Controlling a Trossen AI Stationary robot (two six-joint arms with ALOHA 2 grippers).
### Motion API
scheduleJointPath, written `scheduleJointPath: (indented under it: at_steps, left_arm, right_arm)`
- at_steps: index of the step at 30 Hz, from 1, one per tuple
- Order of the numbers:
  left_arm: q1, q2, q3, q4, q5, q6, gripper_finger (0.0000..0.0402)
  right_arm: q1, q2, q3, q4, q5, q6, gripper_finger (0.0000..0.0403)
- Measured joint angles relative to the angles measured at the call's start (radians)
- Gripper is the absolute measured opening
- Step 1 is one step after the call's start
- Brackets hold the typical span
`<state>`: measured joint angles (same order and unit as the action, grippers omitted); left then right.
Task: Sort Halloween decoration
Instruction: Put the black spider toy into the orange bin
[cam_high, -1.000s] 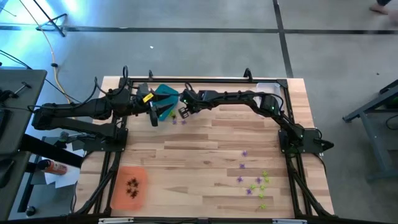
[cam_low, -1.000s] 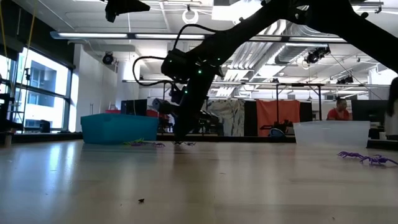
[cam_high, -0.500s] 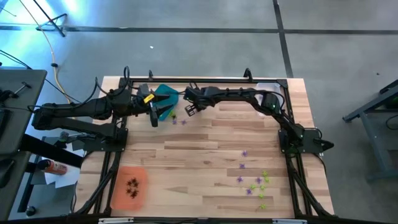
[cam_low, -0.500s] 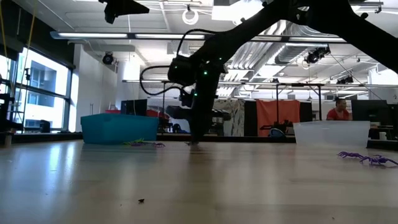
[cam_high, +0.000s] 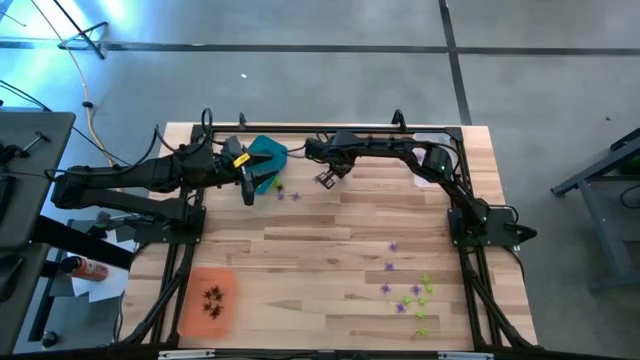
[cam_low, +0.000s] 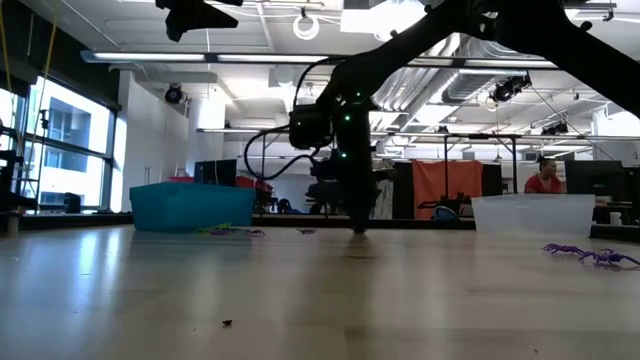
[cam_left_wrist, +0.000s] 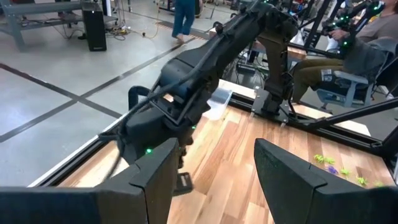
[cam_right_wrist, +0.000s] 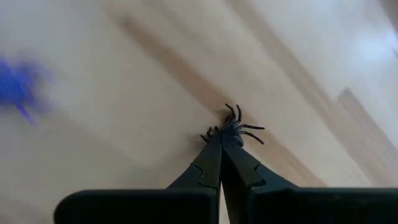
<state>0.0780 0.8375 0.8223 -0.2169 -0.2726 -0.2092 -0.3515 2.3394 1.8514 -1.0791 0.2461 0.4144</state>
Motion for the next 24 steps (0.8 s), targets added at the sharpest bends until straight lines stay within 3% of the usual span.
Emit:
scheduleJointPath:
  at_steps: [6, 9, 17, 24]
  left_arm:
    - [0.000, 0.000, 0.000, 0.000, 0.000, -0.001, 0.0197]
    - [0.000, 0.000, 0.000, 0.002, -0.003, -0.001, 0.0197]
    - [0.000, 0.000, 0.000, 0.004, -0.029, -0.024, 0.0197]
    - [0.000, 0.000, 0.000, 0.004, -0.081, -0.024, 0.0197]
  right_arm:
    - [0.057, -0.025, -0.024, -0.049, -0.021, -0.079, 0.0000]
    - [0.082, -0.098, -0.153, 0.049, -0.066, -0.078, 0.0000]
    - [0.177, -0.492, -0.684, 0.353, -0.224, 0.090, 0.0000]
    - [0.250, -0.840, -0.901, 0.412, -0.283, 0.196, 0.0000]
